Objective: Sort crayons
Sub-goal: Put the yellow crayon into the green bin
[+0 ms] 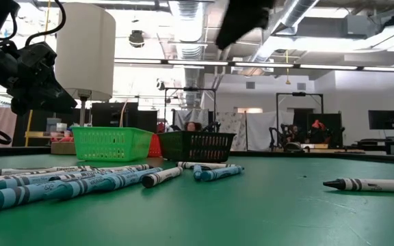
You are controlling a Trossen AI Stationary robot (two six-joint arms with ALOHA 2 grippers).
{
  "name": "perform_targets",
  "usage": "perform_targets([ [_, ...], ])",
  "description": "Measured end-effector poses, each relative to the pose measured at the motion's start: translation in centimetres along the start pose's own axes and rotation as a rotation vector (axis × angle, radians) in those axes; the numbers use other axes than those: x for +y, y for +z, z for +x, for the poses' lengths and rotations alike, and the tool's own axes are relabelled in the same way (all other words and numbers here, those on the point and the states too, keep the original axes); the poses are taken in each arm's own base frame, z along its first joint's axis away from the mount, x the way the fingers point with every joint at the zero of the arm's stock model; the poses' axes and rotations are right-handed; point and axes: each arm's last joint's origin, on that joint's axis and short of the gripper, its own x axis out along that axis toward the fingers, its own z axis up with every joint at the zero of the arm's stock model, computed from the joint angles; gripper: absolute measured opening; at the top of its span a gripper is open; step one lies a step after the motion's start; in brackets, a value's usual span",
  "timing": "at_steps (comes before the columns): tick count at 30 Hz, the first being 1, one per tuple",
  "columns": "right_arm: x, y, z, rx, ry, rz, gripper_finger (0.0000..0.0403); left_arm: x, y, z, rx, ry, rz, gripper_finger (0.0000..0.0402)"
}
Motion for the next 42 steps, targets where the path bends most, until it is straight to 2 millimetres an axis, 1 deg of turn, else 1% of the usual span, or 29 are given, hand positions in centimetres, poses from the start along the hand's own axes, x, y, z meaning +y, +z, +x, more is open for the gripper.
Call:
perform_targets([
  [2,1.2,-1.3,-0.4,0.015,-0.037,-0.012,0.0063,0.0,0.0,0.0,0.0,0.0,0.0,0.0137],
  [8,4.2,-4.9,-2.9,0.059,-0.096,0.018,0.0063,0.0,0.0,0.0,0.0,0.0,0.0,0.0137],
  [14,7.3,-7.5,-5.2,0.059,-0.027,0.022,0.0063,0.0,0.0,0.0,0.0,0.0,0.0,0.0137],
  [20,9.2,-9.4,-7.0,0.053,0.031,0.064,0.0063,0.0,0.0,0.0,0.0,0.0,0.0,0.0137],
  [24,9.5,-11.0,-6.7,0.093,0.027,0.094,0.0063,0.0,0.0,0.0,0.0,0.0,0.0,0.0137],
  [29,9.4,-13.8,-5.1,0.253,0.027,0.155,0.0063,0.0,0.0,0.0,0.0,0.0,0.0,0.0137],
  [31,9.4,-14.5,-4.8,0.271,0.029,0.152,0.0063,0.0,0.0,0.0,0.0,0.0,0.0,0.0137],
  [38,8.9,-15.9,-3.6,0.316,0.008,0.093,0.0063,0.0,0.0,0.0,0.0,0.0,0.0,0.0137],
  [42,8.4,-16.5,-2.7,0.421,0.043,0.02,0.0063,0.0,0.0,0.0,0.0,0.0,0.0,0.0137],
])
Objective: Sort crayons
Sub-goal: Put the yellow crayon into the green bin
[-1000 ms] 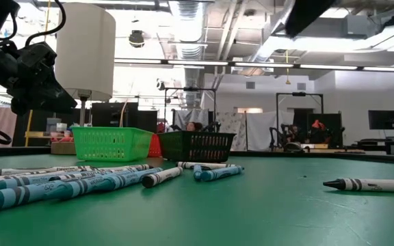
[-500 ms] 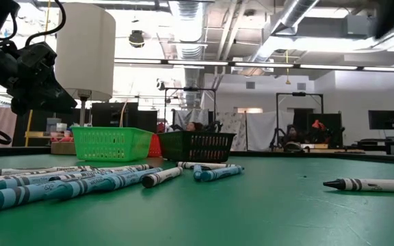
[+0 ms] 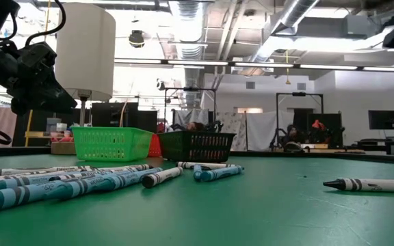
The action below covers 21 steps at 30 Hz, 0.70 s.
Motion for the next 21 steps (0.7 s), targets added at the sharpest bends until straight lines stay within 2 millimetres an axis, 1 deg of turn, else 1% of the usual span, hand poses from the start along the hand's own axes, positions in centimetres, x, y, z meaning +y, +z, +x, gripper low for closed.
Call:
perform_targets([
  [4,-0.5,0.5,0.5,0.06,0.03,-0.095,0.0063,0.0,0.0,0.0,0.0,0.0,0.0,0.0137],
  [15,-1.8,2.0,1.1,0.071,0.009,-0.32,0.0063,0.0,0.0,0.0,0.0,0.0,0.0,0.0137],
  [18,-2.4,1.7,1.9,0.079,0.004,-0.349,0.0063,0.0,0.0,0.0,0.0,0.0,0.0,0.0137],
  [21,-3.3,1.1,2.5,0.1,0.039,-0.332,0.0063,0.0,0.0,0.0,0.0,0.0,0.0,0.0137],
])
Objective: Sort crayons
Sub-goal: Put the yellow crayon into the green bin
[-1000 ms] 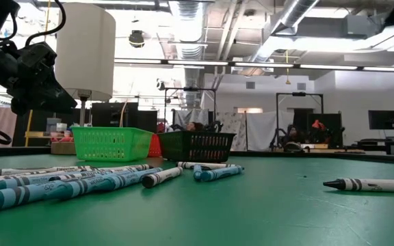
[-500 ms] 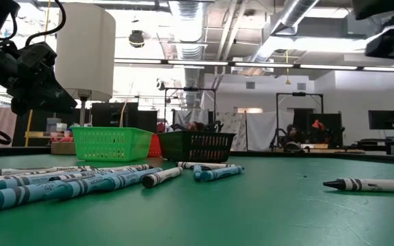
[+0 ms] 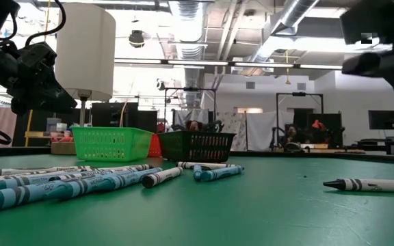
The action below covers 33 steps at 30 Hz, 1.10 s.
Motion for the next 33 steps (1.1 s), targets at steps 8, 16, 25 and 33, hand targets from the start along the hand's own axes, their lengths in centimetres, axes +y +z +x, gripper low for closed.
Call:
perform_targets([
  [8,-0.7,-0.8,-0.7,-0.189,0.165,0.103,0.0063,0.0,0.0,0.0,0.0,0.0,0.0,0.0137],
  [16,-0.9,-1.6,0.8,-0.247,0.193,0.176,0.0063,0.0,0.0,0.0,0.0,0.0,0.0,0.0137],
  [25,-0.9,-1.9,1.1,-0.246,0.185,0.119,0.0102,0.0,0.0,0.0,0.0,0.0,0.0,0.0137],
  [33,-0.6,-2.1,1.1,-0.224,0.222,0.099,0.0164,0.0,0.0,0.0,0.0,0.0,0.0,0.0137],
])
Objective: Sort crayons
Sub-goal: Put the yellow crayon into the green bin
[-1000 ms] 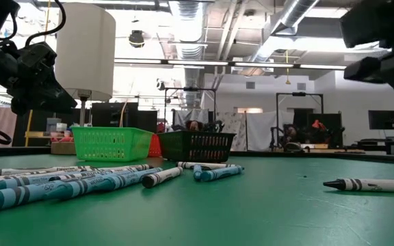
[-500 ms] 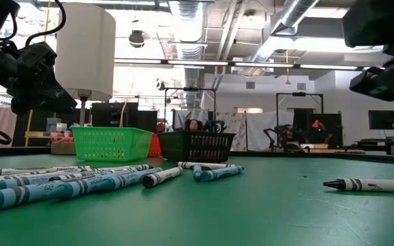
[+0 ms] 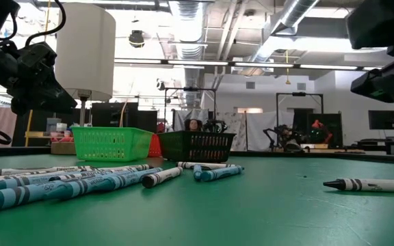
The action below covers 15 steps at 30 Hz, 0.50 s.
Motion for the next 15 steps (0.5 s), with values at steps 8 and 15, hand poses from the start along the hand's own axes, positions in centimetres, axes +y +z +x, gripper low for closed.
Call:
perform_targets([
  [8,0.1,-0.1,0.4,0.022,0.001,-0.004,0.0171,0.0,0.0,0.0,0.0,0.0,0.0,0.0137],
  [15,0.2,-0.7,2.7,0.093,-0.048,-0.022,0.0172,0.0,0.0,0.0,0.0,0.0,0.0,0.0137],
])
